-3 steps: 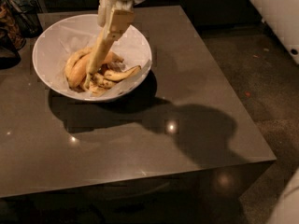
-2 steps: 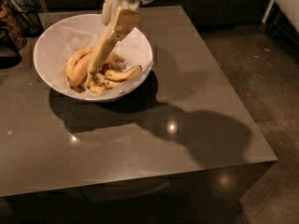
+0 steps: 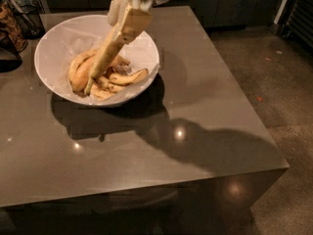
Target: Pick banana from white bowl
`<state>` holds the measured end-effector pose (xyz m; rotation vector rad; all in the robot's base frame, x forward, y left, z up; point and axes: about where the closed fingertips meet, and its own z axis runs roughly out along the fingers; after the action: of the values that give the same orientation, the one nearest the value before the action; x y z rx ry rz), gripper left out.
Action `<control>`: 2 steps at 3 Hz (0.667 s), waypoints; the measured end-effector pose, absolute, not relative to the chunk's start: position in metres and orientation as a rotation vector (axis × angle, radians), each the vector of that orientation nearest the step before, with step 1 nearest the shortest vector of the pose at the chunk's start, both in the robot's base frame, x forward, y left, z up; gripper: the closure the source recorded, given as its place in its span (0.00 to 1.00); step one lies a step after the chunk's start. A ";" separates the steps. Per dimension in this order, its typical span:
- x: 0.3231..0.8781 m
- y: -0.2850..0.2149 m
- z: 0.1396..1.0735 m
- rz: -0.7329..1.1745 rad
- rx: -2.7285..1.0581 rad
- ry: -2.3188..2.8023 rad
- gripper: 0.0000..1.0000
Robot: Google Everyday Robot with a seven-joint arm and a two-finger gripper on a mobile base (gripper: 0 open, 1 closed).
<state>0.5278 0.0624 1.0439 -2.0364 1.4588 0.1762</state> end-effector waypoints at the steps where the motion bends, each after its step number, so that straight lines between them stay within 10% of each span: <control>1: 0.495 0.046 1.034 0.274 -1.940 1.525 1.00; 2: 0.495 0.046 1.034 0.273 -1.940 1.525 1.00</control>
Offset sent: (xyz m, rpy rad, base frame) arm -0.0246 -0.0101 -0.0035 0.0614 0.0397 -0.0411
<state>0.4949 0.0456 1.0344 -1.9399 1.5254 0.2732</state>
